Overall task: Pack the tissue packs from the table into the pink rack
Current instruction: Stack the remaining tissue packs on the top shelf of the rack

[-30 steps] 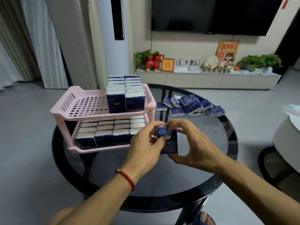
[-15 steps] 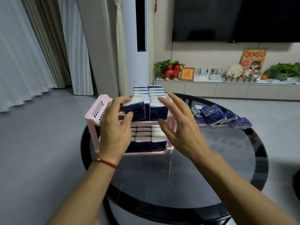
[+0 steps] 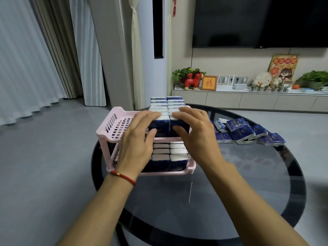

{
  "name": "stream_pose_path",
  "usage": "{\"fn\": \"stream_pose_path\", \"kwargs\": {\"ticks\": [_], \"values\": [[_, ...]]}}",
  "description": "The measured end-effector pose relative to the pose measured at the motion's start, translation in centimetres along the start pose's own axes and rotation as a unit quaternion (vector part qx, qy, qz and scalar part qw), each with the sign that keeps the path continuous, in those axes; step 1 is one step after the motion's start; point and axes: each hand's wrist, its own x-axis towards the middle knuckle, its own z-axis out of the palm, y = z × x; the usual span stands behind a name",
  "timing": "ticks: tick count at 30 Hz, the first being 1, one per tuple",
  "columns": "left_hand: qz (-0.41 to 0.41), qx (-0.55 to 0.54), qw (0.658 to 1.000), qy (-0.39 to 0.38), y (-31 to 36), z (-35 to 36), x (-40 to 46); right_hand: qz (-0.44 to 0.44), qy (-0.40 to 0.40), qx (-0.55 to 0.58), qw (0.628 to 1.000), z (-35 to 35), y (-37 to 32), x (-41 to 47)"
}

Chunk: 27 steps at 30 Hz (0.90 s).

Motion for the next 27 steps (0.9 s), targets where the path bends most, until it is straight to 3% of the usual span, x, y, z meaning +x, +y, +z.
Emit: {"fn": "stream_pose_path", "kwargs": {"ticks": [14, 22, 25, 27], "values": [[-0.006, 0.026, 1.0, 0.017, 0.3, 1.0, -0.7, -0.014, -0.077, -0.027, 0.997, -1.1, -0.1, -1.3], [-0.032, 0.06, 0.997, 0.027, 1.8, 1.3, -1.7, 0.095, 0.022, -0.004, 0.995, -4.3, 3.1, -2.5], [0.047, 0.086, 0.99, 0.104, 5.0, 1.8, -2.8, 0.191, 0.003, -0.043, 0.981, -5.3, 7.5, -4.1], [0.121, 0.038, 0.988, 0.084, 7.6, 3.3, -4.3, 0.259, -0.038, -0.083, 0.962, -6.2, 10.8, -5.6]]}}
